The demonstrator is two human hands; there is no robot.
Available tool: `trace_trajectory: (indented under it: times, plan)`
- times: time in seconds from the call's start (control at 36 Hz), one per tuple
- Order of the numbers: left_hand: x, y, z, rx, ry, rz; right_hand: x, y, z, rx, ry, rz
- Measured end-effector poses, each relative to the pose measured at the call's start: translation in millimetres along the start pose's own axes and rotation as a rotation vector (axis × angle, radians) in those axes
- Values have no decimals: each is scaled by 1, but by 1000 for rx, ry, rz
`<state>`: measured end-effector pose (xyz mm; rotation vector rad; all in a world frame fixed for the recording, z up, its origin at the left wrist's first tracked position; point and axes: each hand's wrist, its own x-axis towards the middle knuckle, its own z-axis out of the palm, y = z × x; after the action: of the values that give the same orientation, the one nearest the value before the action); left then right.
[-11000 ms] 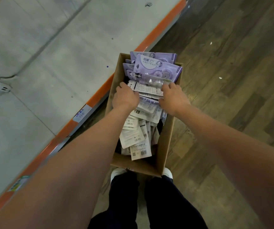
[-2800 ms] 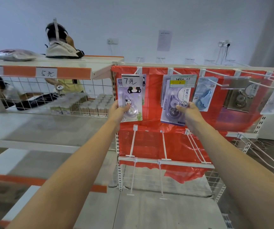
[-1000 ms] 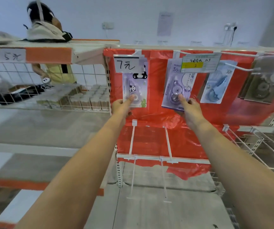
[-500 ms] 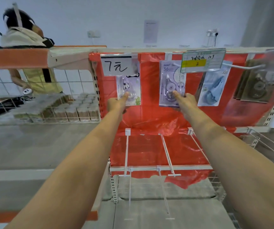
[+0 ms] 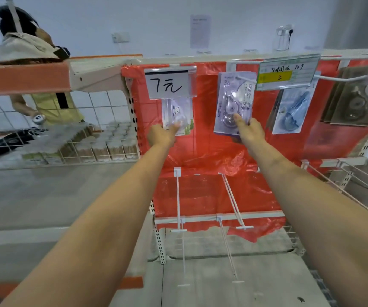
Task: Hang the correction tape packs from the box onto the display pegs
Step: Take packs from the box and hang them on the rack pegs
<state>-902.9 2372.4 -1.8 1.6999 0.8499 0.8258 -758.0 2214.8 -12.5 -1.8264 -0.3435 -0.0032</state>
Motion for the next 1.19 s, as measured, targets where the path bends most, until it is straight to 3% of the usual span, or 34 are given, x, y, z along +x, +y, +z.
trace_trajectory:
  times: [0.22, 0.44, 0.61, 0.94, 1.19]
  plan:
    - [-2, -9, -11, 325, -40, 89, -36, -6, -8, -376, -33, -94]
    - [-30, -13, -23, 627, -132, 142, -72, -3, -29, -589, -56, -47]
    - [-66, -15, -30, 882, -213, 310, -113, 0, -51, -830, -84, -105]
    - [-184, -27, -25, 1131, -480, 541, -224, 31, -115, -1046, -185, -61]
    - [-281, -93, 5, 1220, -773, 576, -312, 116, -149, -1040, -378, 71]
